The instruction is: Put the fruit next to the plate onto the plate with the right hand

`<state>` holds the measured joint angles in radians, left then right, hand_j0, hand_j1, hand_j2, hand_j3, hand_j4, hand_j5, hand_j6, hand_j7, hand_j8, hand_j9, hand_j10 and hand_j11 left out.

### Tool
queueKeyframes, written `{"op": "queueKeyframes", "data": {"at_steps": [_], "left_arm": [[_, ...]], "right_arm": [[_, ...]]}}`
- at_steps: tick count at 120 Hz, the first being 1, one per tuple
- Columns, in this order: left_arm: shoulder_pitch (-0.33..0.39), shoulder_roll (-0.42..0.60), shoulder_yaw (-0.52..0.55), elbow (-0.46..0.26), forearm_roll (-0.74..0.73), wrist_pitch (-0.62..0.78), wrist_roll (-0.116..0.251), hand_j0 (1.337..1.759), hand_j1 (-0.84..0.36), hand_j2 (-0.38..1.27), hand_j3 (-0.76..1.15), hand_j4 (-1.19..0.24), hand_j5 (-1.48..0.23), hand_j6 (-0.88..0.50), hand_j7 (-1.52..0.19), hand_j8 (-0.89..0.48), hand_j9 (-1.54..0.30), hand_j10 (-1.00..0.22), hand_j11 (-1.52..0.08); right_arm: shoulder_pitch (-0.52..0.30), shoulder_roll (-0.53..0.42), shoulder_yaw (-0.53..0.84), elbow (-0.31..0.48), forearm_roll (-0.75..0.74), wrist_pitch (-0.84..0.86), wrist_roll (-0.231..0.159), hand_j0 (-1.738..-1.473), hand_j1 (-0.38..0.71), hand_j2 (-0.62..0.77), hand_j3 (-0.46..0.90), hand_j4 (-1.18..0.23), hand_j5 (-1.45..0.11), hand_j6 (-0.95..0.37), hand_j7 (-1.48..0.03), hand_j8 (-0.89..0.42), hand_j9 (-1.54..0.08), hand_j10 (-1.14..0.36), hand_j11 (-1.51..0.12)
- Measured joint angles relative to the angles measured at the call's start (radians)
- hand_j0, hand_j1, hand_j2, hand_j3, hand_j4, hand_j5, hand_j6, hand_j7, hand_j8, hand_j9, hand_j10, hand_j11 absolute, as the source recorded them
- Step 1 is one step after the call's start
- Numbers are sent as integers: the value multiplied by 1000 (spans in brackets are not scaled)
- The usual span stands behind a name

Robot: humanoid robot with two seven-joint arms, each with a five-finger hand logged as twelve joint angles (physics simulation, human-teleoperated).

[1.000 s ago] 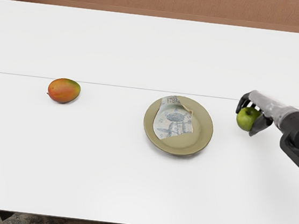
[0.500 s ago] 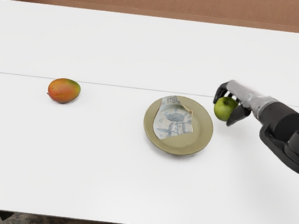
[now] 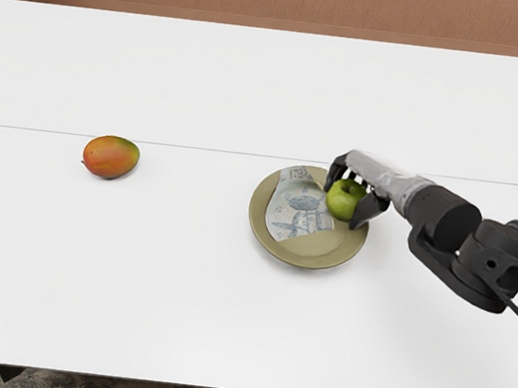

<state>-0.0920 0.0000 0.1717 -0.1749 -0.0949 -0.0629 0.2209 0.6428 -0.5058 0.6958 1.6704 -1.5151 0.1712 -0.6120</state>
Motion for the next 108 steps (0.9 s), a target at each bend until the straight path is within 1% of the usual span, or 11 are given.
{"op": "queueKeyframes", "data": {"at_steps": [43,49,53,62,75,89,108], "left_arm": [[0,0,0,0,0,0,0,1658,349,0,0,0,0,0,0,0,0,0,0],[0,0,0,0,0,0,0,1658,349,0,0,0,0,0,0,0,0,0,0],[0,0,0,0,0,0,0,1658,349,0,0,0,0,0,0,0,0,0,0],[0,0,0,0,0,0,0,1658,349,0,0,0,0,0,0,0,0,0,0],[0,0,0,0,0,0,0,1658,349,0,0,0,0,0,0,0,0,0,0],[0,0,0,0,0,0,0,1658,349,0,0,0,0,0,0,0,0,0,0],[0,0,0,0,0,0,0,1658,349,0,0,0,0,0,0,0,0,0,0]], "right_arm": [[-5,8,-9,-1,-1,0,0,-1652,242,340,1,-585,-1000,-349,-949,-361,-994,-589,-987],[-5,9,-9,-1,-1,0,0,-1653,228,302,0,-586,-943,-366,-897,-384,-938,-599,-931],[-4,9,-9,-2,-1,-1,0,-1654,219,265,0,-567,-892,-384,-852,-402,-888,-578,-882],[-4,10,-9,-2,-2,-2,1,-1655,192,163,0,-517,-781,-392,-753,-402,-777,-525,-773],[-2,22,-9,-2,-1,-1,1,-1656,152,71,0,-457,-659,-384,-642,-395,-656,-462,-654],[-1,27,-8,-2,-1,-1,1,-1657,124,9,0,-418,-579,-377,-569,-383,-577,-421,-576],[-2,24,-7,-2,1,0,1,-1658,101,-34,0,-387,-519,-369,-515,-371,-518,-388,-518]]}}
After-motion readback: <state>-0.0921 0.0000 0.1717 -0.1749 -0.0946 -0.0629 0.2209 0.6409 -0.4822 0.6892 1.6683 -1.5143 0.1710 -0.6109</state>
